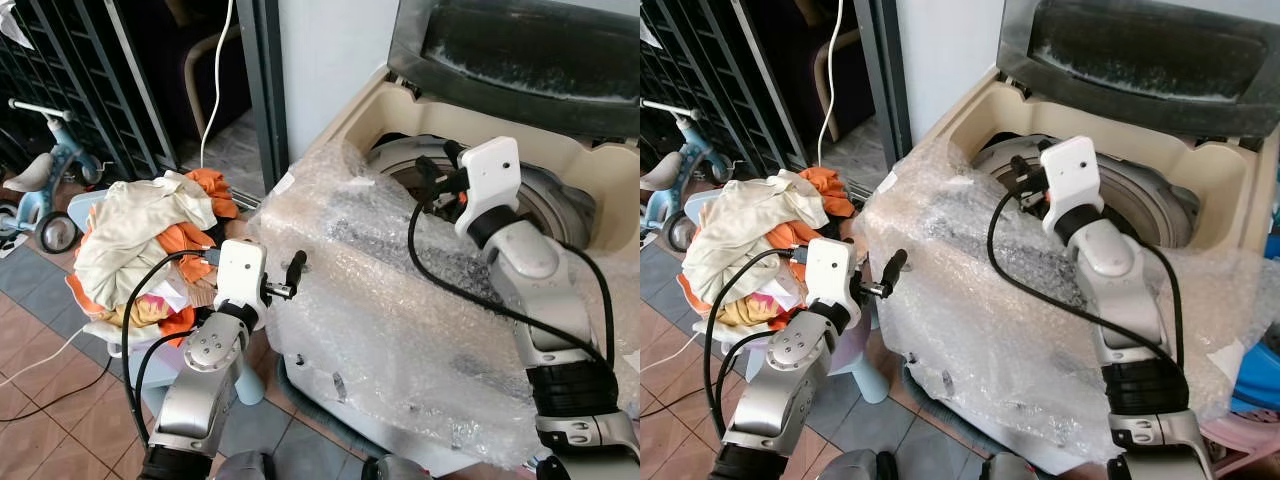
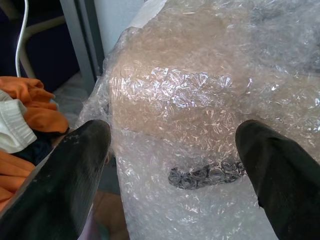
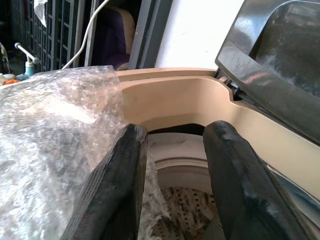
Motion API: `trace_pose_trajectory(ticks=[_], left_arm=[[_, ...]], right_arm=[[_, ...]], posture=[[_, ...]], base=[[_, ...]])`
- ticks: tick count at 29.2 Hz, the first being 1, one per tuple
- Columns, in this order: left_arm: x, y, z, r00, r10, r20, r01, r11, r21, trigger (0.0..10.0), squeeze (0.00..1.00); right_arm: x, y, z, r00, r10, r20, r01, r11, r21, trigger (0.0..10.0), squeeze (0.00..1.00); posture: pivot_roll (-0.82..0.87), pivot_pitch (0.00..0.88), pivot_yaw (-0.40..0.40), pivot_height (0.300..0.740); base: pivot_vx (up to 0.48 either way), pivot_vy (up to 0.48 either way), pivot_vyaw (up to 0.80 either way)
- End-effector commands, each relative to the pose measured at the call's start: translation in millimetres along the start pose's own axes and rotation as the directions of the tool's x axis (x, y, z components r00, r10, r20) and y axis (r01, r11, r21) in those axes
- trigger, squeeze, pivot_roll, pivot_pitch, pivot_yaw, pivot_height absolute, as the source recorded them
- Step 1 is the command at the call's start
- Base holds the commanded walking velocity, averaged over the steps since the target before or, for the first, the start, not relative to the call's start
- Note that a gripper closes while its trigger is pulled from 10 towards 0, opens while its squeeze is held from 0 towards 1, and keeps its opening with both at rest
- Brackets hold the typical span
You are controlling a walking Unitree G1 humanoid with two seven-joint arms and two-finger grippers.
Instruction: Clothes washing
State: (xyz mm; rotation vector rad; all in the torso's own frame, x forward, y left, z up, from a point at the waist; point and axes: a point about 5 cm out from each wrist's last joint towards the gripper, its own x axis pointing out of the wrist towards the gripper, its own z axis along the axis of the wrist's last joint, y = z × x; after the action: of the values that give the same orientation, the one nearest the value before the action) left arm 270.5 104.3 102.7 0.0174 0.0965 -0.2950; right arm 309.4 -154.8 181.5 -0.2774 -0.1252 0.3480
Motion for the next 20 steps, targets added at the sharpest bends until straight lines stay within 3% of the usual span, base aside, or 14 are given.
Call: trace_pose_trajectory(ticks=[1, 2, 3, 4, 6, 9, 10, 13, 20], left_arm=[[0.2, 1.7, 4.5, 1.000, 0.001, 0.009, -0.001, 1.000, 0.009, 10.0, 0.00], [0.1, 2.3, 5.1, 1.000, 0.005, 0.011, -0.005, 1.000, 0.007, 10.0, 0.00], [-0.1, 3.0, 5.6, 1.000, 0.011, 0.011, -0.011, 1.000, 0.005, 10.0, 0.00], [-0.5, 3.4, 6.0, 1.000, 0.015, 0.011, -0.015, 1.000, 0.002, 10.0, 0.00], [-3.0, 3.9, 5.0, 1.000, 0.019, 0.008, -0.019, 1.000, -0.004, 10.0, 0.00], [-5.7, 3.0, 2.1, 1.000, 0.019, 0.001, -0.019, 1.000, -0.006, 10.0, 0.00], [-5.7, 3.0, 2.1, 1.000, 0.019, 0.001, -0.019, 1.000, -0.006, 10.0, 0.00], [-4.1, 1.3, 2.0, 1.000, 0.018, -0.001, -0.018, 1.000, -0.017, 10.0, 0.00], [-2.3, 4.1, 3.5, 1.000, 0.024, 0.005, -0.024, 1.000, -0.013, 10.0, 0.00]], right_arm=[[-3.8, 2.2, 11.6, 0.997, -0.059, 0.041, 0.059, 0.998, 0.007, 10.0, 1.00], [-6.2, 1.7, 11.4, 0.995, -0.095, 0.041, 0.094, 0.995, 0.024, 10.0, 1.00], [-8.6, 1.1, 11.3, 0.990, -0.136, 0.046, 0.134, 0.990, 0.037, 10.0, 0.19], [-11.0, 1.0, 11.7, 0.985, -0.162, 0.054, 0.160, 0.986, 0.042, 10.0, 0.00], [-20.4, -2.4, 6.2, 0.957, -0.287, 0.046, 0.284, 0.957, 0.064, 10.0, 0.00], [-30.4, -4.8, -0.5, 0.930, -0.367, 0.029, 0.365, 0.929, 0.061, 10.0, 0.00], [-30.4, -4.8, -0.5, 0.930, -0.367, 0.029, 0.365, 0.929, 0.061, 10.0, 0.00], [-40.7, -1.2, -9.5, 0.921, -0.390, 0.018, 0.390, 0.919, -0.054, 10.0, 0.00], [-48.6, 1.6, -17.4, 0.925, -0.380, -0.009, 0.378, 0.922, -0.082, 10.0, 0.00]], posture=[[-0.11, 0.036, 0.048, 0.740], [-0.10, 0.038, 0.048, 0.740], [-0.10, 0.039, 0.047, 0.740], [-0.10, 0.040, 0.044, 0.740], [-0.09, 0.038, 0.042, 0.740], [-0.10, 0.028, 0.038, 0.740], [-0.10, 0.028, 0.038, 0.740], [-0.10, 0.019, 0.035, 0.740], [-0.10, 0.020, 0.021, 0.740]], base=[[-0.296, 0.000, 0.00], [-0.322, 0.000, 0.00], [-0.364, 0.000, 0.00], [-0.364, 0.000, 0.00], [-0.358, 0.000, 0.00], [-0.364, 0.000, 0.00], [-0.364, 0.000, 0.00], [-0.361, 0.000, 0.00], [-0.351, 0.000, 0.00]])
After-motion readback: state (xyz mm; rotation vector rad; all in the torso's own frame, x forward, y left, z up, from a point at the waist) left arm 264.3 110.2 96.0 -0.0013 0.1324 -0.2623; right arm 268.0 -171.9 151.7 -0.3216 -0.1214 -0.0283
